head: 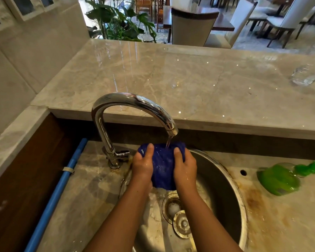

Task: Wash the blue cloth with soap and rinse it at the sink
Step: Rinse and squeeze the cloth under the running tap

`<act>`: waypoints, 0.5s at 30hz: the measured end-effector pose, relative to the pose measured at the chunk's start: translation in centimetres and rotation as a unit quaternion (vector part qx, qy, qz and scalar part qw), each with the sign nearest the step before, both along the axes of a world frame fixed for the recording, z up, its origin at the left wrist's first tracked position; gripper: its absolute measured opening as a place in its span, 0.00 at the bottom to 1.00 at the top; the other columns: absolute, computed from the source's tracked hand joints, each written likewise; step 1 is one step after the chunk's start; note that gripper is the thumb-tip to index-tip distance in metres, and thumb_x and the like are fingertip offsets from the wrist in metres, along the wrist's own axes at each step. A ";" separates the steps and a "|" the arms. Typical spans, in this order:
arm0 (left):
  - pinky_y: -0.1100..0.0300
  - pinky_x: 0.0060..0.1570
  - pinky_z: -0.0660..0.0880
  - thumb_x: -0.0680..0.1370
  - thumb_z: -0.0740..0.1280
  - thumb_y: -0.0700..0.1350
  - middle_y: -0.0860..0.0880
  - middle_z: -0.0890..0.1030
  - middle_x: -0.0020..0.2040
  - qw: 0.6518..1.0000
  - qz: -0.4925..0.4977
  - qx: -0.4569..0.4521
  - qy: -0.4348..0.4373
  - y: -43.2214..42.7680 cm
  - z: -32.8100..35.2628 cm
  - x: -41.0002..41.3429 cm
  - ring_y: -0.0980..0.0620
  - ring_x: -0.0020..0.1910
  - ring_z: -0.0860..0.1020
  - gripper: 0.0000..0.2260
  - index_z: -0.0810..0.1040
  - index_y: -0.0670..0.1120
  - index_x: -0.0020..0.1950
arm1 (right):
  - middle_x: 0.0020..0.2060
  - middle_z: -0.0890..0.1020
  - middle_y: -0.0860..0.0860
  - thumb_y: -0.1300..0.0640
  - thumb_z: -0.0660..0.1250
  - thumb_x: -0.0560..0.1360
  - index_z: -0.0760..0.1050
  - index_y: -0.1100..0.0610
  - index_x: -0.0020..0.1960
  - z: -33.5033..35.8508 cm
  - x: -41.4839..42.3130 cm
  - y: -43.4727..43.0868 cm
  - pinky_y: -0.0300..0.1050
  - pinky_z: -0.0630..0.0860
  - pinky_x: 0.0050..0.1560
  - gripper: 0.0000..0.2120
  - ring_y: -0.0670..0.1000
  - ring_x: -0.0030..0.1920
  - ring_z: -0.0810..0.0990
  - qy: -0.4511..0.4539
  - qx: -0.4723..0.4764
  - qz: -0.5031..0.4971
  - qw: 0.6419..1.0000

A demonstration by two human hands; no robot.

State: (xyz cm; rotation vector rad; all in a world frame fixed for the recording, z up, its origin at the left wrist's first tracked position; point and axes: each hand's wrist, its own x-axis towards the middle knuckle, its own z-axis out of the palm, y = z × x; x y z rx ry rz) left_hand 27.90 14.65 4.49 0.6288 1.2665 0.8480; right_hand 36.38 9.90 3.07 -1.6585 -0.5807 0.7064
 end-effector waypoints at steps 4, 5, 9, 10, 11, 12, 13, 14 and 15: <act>0.58 0.40 0.76 0.84 0.58 0.50 0.47 0.79 0.38 1.000 -0.021 -0.020 0.002 0.3 -0.3 1.0 0.52 0.35 0.79 0.13 0.76 0.45 0.45 | 0.38 0.82 0.46 0.55 0.61 0.82 0.79 0.51 0.49 1.3 -3.2 -0.5 0.34 0.75 0.38 0.08 0.41 0.37 0.80 -0.080 0.037 0.090 0.992; 0.61 0.36 0.74 0.84 0.56 0.49 0.47 0.77 0.36 0.999 -0.045 -0.022 0.007 -0.1 -0.3 1.3 0.53 0.32 0.78 0.15 0.74 0.45 0.43 | 0.39 0.83 0.45 0.55 0.61 0.82 0.80 0.51 0.51 0.9 -3.6 -0.3 0.35 0.76 0.39 0.08 0.41 0.40 0.80 -0.120 0.028 0.087 0.989; 0.51 0.47 0.80 0.83 0.60 0.51 0.42 0.84 0.42 0.996 -0.080 0.024 0.013 -2.3 -0.6 0.9 0.43 0.44 0.84 0.13 0.79 0.44 0.50 | 0.35 0.82 0.50 0.54 0.62 0.81 0.78 0.53 0.42 -1.3 -1.1 1.0 0.42 0.74 0.35 0.11 0.49 0.37 0.80 -0.080 -0.065 0.036 0.994; 0.46 0.52 0.80 0.82 0.62 0.51 0.40 0.85 0.47 0.995 -0.091 0.029 -0.005 -2.6 -0.6 0.6 0.40 0.48 0.84 0.12 0.79 0.43 0.53 | 0.35 0.82 0.51 0.55 0.62 0.81 0.77 0.54 0.41 -1.8 -0.3 1.1 0.43 0.73 0.35 0.12 0.51 0.37 0.80 -0.060 -0.092 0.042 0.993; 0.44 0.55 0.80 0.81 0.64 0.49 0.39 0.85 0.50 0.993 -0.108 0.034 -0.017 -2.8 -0.6 0.3 0.39 0.51 0.84 0.11 0.79 0.43 0.56 | 0.36 0.82 0.53 0.56 0.61 0.81 0.76 0.54 0.40 -2.2 0.2 1.0 0.45 0.73 0.37 0.12 0.53 0.38 0.80 -0.047 -0.106 0.050 0.992; 0.42 0.56 0.80 0.80 0.66 0.48 0.39 0.85 0.52 0.992 -0.122 0.034 -0.022 -2.8 -0.6 0.0 0.40 0.51 0.84 0.11 0.78 0.43 0.58 | 0.37 0.82 0.53 0.56 0.61 0.82 0.76 0.54 0.41 -2.5 0.3 0.9 0.47 0.74 0.38 0.12 0.53 0.39 0.80 -0.039 -0.108 0.050 0.992; 0.42 0.55 0.80 0.80 0.68 0.46 0.40 0.85 0.52 0.992 -0.120 0.031 -0.026 -2.5 -0.6 -0.2 0.41 0.51 0.84 0.11 0.77 0.43 0.59 | 0.37 0.82 0.53 0.55 0.61 0.82 0.76 0.53 0.42 -2.4 0.4 0.7 0.48 0.75 0.39 0.12 0.53 0.39 0.80 -0.030 -0.099 0.042 0.994; 0.43 0.52 0.81 0.79 0.68 0.46 0.42 0.85 0.52 0.994 -0.100 0.020 -0.029 -2.1 -0.7 -0.4 0.42 0.50 0.84 0.11 0.77 0.44 0.60 | 0.37 0.82 0.53 0.55 0.60 0.82 0.77 0.53 0.43 -2.2 0.2 0.4 0.49 0.75 0.39 0.12 0.52 0.38 0.80 -0.017 -0.082 0.030 0.996; 0.44 0.50 0.82 0.78 0.69 0.47 0.44 0.85 0.51 0.997 -0.069 0.006 -0.025 -1.6 -0.7 -0.5 0.43 0.50 0.84 0.12 0.76 0.46 0.60 | 0.37 0.82 0.52 0.55 0.60 0.83 0.77 0.54 0.44 -1.9 0.0 0.0 0.48 0.75 0.39 0.12 0.51 0.37 0.80 -0.004 -0.055 0.021 0.998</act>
